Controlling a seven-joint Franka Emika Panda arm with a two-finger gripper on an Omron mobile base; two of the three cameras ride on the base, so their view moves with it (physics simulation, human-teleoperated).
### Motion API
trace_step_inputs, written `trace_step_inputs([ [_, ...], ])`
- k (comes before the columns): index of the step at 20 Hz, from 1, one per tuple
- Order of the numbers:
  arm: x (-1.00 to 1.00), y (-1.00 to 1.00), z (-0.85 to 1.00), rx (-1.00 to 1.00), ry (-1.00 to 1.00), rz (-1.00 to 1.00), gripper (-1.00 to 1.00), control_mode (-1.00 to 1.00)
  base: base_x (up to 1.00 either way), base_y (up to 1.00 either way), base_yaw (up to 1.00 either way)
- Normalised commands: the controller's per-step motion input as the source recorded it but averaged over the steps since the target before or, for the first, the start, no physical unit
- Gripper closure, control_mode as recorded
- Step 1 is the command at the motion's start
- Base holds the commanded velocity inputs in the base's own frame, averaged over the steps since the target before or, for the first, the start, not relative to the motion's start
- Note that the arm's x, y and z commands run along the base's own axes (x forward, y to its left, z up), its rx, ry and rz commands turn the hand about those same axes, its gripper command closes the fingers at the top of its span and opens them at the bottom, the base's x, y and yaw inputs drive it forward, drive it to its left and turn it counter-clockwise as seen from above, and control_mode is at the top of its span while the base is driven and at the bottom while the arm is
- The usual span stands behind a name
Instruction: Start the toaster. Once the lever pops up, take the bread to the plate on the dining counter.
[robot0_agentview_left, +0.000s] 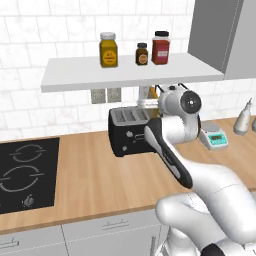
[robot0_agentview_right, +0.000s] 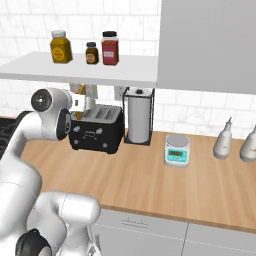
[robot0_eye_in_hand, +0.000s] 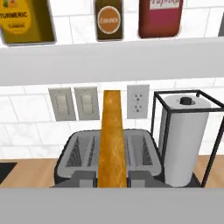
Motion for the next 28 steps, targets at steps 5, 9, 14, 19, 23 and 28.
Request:
trace_step_inputs([
  [5,-1.0,0.0,0.18,0.08,0.01,0.0,1.0,-1.0,0.0,0.0,0.0],
  [9,-1.0,-0.01,0.26,0.04,0.02,0.0,1.0,-1.0,0.0,0.0,0.0],
  [14,-1.0,-0.05,0.05,0.1,0.15,0.0,1.0,-1.0,0.0,0.0,0.0],
  [19,-0.82,-0.17,0.09,0.06,0.2,0.0,1.0,-1.0,0.0,0.0,0.0],
  [23,-0.53,-0.14,0.0,0.02,0.29,0.01,1.0,-1.0,0.0,0.0,0.0],
  [28,-0.85,-0.6,-0.18,0.06,-0.04,0.22,1.0,-1.0,0.0,0.0,0.0],
])
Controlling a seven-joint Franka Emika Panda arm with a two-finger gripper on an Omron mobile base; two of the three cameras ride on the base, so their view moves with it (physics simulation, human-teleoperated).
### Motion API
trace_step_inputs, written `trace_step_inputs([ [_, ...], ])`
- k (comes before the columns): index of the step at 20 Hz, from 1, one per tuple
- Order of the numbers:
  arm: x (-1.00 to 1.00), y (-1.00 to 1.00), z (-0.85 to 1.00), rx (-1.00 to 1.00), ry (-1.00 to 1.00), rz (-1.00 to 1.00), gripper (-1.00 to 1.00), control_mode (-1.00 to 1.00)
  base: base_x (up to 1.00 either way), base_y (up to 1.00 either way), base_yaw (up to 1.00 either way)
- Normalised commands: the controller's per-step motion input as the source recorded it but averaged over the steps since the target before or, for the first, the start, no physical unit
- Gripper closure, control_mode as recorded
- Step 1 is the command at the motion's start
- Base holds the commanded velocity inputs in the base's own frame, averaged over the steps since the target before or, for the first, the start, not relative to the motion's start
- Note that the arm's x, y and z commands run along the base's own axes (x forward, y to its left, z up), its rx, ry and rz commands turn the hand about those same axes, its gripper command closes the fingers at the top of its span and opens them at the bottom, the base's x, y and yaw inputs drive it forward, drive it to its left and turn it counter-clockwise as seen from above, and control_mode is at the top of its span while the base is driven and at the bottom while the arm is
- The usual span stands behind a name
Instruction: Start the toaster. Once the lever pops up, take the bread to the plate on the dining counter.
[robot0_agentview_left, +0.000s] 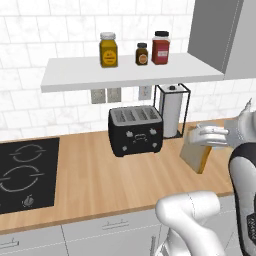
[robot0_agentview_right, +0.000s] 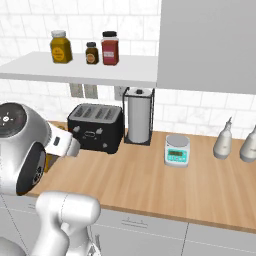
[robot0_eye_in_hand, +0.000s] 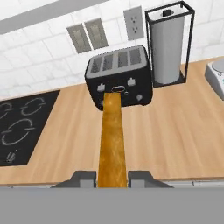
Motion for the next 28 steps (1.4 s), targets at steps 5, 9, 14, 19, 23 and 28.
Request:
trace_step_inputs([
  [5,-0.37,-0.27,-0.22,0.05,-0.01,0.26,1.0,-1.0,0.0,0.0,0.0],
  [9,0.0,-0.04,-0.01,0.02,0.0,0.08,1.0,-1.0,0.0,0.0,0.0],
  [14,0.0,0.0,0.0,0.0,0.0,0.0,1.0,-1.0,0.0,0.0,0.0],
  [19,0.0,0.0,0.0,0.0,0.0,0.0,1.0,-1.0,0.0,0.0,0.0],
  [23,0.0,0.0,0.0,0.0,0.0,0.0,1.0,1.0,-0.12,0.0,0.0],
  [28,0.0,0.0,0.0,0.0,0.0,0.0,1.0,1.0,-0.97,0.0,0.0],
])
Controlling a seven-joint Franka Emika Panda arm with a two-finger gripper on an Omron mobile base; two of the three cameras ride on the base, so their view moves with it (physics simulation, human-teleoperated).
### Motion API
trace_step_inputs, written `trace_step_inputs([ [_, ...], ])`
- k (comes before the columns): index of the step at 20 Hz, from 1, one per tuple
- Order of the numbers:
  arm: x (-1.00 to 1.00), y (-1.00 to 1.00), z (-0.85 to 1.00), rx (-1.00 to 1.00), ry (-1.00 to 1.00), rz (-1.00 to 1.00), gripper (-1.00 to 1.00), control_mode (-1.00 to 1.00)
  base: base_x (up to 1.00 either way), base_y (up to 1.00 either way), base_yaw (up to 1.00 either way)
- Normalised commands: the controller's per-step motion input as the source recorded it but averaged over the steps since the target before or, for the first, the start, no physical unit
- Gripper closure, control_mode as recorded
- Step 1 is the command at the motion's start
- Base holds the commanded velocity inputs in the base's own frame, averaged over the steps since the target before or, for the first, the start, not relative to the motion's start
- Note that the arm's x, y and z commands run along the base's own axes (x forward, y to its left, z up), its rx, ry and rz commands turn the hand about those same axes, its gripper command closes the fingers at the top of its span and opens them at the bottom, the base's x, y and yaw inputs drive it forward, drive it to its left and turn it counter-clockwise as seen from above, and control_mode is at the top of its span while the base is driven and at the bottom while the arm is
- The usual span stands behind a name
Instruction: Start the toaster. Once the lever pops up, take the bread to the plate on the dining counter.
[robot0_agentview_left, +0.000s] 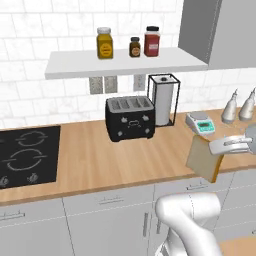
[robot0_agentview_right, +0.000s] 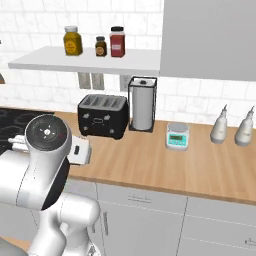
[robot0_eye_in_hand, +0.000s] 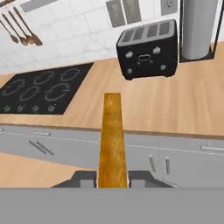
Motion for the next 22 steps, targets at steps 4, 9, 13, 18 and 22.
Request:
trace_step_inputs([
  [4,0.0,0.0,0.0,0.0,0.0,0.0,1.0,1.0,-1.0,0.0,0.07],
  [9,0.0,0.0,0.0,0.0,0.0,0.0,1.0,1.0,-0.84,0.0,0.39],
  [13,0.0,0.0,0.0,0.0,0.0,0.0,1.0,1.0,-0.43,-0.04,0.99],
  [18,0.0,0.0,0.0,0.0,0.0,0.0,1.0,1.0,-0.17,0.0,1.0],
  [22,0.0,0.0,0.0,0.0,0.0,0.0,1.0,1.0,-0.17,0.0,1.0],
])
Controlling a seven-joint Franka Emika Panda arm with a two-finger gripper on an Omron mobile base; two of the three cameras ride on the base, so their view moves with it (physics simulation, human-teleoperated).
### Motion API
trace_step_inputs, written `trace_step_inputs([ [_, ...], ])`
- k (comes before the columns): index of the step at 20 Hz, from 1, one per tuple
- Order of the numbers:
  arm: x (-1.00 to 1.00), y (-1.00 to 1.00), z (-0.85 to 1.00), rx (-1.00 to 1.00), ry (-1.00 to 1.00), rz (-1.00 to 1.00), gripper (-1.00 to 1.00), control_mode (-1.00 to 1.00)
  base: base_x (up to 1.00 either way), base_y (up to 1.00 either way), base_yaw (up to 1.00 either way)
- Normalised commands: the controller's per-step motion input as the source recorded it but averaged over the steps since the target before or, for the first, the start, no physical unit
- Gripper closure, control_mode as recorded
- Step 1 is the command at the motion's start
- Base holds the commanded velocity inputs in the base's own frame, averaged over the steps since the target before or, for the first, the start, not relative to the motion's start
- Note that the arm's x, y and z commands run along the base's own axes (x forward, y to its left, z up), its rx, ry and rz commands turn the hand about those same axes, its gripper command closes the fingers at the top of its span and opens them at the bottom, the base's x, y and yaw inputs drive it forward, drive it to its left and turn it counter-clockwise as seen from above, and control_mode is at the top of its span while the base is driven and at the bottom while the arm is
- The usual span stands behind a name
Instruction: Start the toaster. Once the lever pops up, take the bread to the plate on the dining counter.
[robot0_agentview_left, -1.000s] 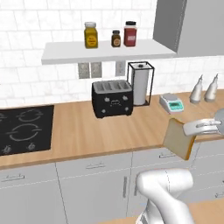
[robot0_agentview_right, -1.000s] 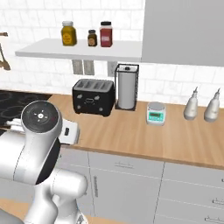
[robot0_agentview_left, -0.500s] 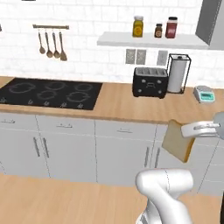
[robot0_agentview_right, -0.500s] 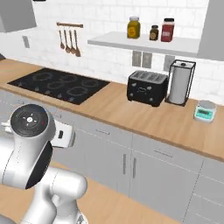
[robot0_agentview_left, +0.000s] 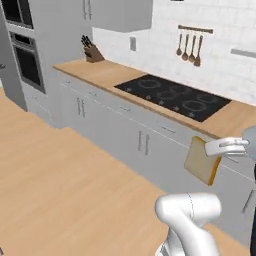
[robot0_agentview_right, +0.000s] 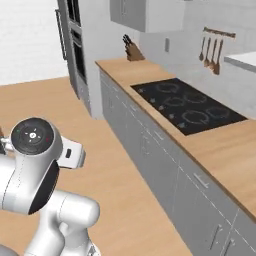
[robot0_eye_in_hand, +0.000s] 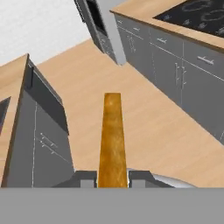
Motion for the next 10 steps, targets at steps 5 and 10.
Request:
trace_step_inputs([
  [5,0.0,0.0,0.0,0.0,0.0,0.0,1.0,1.0,-0.16,0.0,1.0],
  [10,0.0,0.0,0.0,0.0,0.0,0.0,1.0,1.0,-0.15,0.0,1.0],
])
